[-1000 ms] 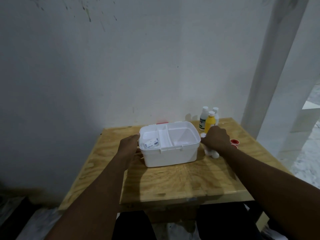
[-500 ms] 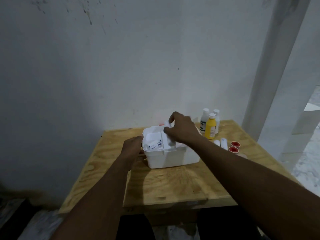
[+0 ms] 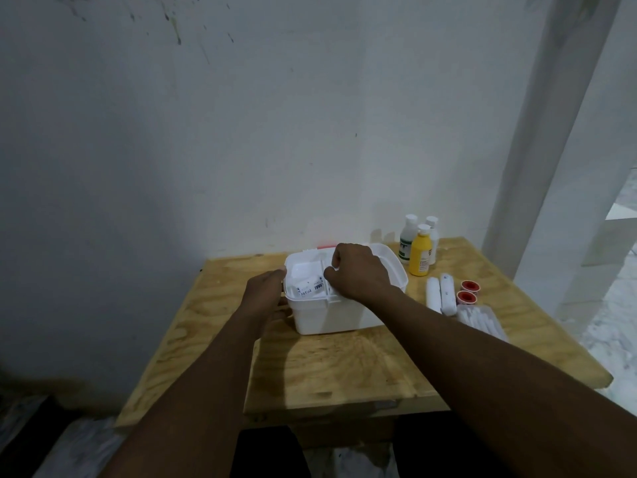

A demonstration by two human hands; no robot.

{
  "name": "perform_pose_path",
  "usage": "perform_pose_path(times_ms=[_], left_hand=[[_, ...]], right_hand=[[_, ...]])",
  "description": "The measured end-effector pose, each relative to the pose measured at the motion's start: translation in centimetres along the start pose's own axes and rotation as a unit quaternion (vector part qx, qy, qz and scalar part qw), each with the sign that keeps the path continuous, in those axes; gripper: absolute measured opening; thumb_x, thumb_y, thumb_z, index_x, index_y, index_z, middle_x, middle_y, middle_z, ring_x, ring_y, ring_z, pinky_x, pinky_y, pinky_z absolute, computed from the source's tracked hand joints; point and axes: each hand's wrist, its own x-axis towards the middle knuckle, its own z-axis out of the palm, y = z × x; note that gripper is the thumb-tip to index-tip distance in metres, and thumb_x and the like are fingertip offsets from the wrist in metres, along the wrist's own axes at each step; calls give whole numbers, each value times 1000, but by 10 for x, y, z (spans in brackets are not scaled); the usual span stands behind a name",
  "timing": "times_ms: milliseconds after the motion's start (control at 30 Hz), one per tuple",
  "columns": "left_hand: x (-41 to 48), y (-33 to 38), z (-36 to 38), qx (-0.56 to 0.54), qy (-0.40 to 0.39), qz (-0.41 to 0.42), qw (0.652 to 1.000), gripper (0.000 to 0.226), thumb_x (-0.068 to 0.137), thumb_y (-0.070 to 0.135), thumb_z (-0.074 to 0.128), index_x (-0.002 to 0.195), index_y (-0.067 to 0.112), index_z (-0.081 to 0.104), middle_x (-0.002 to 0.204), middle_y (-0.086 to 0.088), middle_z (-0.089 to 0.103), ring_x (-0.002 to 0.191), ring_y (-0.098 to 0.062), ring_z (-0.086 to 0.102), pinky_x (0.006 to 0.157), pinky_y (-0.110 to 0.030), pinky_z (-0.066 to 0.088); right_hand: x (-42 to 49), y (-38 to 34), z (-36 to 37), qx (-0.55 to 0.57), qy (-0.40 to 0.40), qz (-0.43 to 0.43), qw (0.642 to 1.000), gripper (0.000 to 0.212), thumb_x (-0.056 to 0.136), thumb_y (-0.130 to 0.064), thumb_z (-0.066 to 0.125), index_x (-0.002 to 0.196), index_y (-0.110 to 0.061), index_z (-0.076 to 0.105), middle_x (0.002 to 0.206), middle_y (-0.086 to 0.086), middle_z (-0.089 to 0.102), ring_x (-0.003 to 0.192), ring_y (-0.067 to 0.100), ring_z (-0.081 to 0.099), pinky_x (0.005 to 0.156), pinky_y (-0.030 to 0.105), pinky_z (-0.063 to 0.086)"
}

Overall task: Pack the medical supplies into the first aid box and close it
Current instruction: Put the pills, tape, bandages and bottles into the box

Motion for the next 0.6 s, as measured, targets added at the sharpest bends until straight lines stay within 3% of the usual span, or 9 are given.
perform_pose_path(times_ms=[367, 500, 600], left_hand=[[-2, -1, 1, 40, 8, 27, 999, 33, 101, 41, 53, 108, 15, 72, 106, -9, 74, 97, -33, 69, 88, -50, 58], [-1, -2, 1, 58, 19, 39, 997, 31, 100, 41, 54, 101, 16, 72, 101, -10, 74, 84, -31, 68, 84, -51, 59], [2, -1, -1, 60, 25, 41, 997, 29, 97, 39, 58, 98, 15, 73, 100, -12, 75, 83, -32, 69, 83, -54, 61]], right_hand=[[-2, 9, -11, 13, 32, -37, 999, 20, 87, -28, 58, 89, -11, 69, 96, 6, 71, 89, 23, 64, 70, 31, 46], [-3, 26, -36, 35, 125, -57, 990, 15, 85, -27, 59, 87, -16, 69, 85, 4, 72, 84, 22, 67, 74, 33, 53], [-1, 51, -66, 37, 185, -18, 982, 12, 82, -25, 60, 87, -18, 69, 84, 6, 73, 85, 26, 67, 75, 34, 52]])
